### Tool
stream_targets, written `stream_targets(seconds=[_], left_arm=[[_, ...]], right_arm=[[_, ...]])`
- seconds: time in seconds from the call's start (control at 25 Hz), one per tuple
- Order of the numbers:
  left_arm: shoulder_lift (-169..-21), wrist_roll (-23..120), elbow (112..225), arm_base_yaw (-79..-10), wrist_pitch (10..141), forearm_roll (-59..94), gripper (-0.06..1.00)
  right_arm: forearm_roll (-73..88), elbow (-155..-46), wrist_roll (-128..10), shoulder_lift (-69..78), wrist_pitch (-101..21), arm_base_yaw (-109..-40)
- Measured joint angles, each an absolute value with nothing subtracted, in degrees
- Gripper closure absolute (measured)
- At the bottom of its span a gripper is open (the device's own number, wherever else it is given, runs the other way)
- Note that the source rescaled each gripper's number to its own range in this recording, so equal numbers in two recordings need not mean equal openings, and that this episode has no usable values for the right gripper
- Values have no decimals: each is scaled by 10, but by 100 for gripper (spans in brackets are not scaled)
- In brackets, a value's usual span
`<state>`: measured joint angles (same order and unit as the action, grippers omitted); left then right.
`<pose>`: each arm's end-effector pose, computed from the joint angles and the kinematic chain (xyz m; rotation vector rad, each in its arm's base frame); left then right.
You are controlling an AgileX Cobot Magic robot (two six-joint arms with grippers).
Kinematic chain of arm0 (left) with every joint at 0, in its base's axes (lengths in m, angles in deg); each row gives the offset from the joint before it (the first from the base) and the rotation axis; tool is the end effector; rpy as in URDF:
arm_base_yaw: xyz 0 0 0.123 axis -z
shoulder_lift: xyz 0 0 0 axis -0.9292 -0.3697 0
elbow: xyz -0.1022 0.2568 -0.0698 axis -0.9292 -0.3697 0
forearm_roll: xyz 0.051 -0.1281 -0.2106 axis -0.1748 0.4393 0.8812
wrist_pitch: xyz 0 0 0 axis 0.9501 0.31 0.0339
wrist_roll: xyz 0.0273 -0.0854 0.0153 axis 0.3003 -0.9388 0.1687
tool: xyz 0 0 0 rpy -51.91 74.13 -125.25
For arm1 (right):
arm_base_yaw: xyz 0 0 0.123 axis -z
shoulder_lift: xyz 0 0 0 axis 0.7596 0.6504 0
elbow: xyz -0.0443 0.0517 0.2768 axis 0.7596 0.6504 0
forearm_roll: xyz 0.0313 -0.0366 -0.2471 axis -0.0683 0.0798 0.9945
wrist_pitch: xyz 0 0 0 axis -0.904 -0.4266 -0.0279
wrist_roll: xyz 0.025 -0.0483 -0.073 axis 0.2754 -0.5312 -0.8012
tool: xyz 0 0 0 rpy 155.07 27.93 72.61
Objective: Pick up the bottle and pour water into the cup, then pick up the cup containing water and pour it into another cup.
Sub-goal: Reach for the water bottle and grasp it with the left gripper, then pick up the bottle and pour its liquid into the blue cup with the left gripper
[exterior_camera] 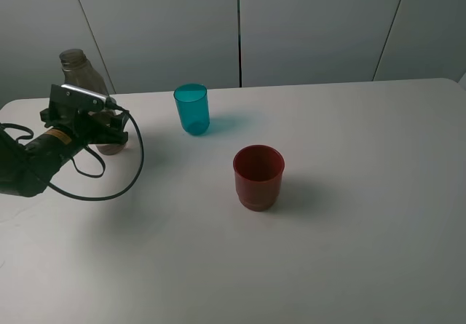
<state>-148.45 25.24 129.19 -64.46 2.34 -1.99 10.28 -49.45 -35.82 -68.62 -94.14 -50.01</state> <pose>0.3469 -0.0324 0.0641 0.3286 1.7474 0.0245 -0.0080 0.0071 0.2751 -0.0173 2.0777 0.1135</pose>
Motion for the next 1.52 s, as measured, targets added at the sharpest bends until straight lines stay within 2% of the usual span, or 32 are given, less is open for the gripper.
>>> stream_targets(seconds=[0.8, 0.84, 0.88, 0.92, 1.0, 1.52], left_arm=[[-1456, 253, 1292, -645, 22, -35, -4], [-1456, 253, 1292, -645, 22, -36, 7], [-1456, 253, 1292, -645, 22, -36, 33], [-1456, 253, 1292, -645, 22, -36, 75], [-1456, 252, 1292, -643, 23, -38, 92], [-1451, 253, 1292, -643, 32, -40, 92]], right_arm=[[103, -494, -358, -686, -941, -500], [103, -494, -358, -686, -941, -500], [103, -494, -358, -686, -941, -500], [103, -494, -358, -686, -941, -500], [103, -494, -358, -686, -941, -500], [103, -494, -358, -686, -941, -500]])
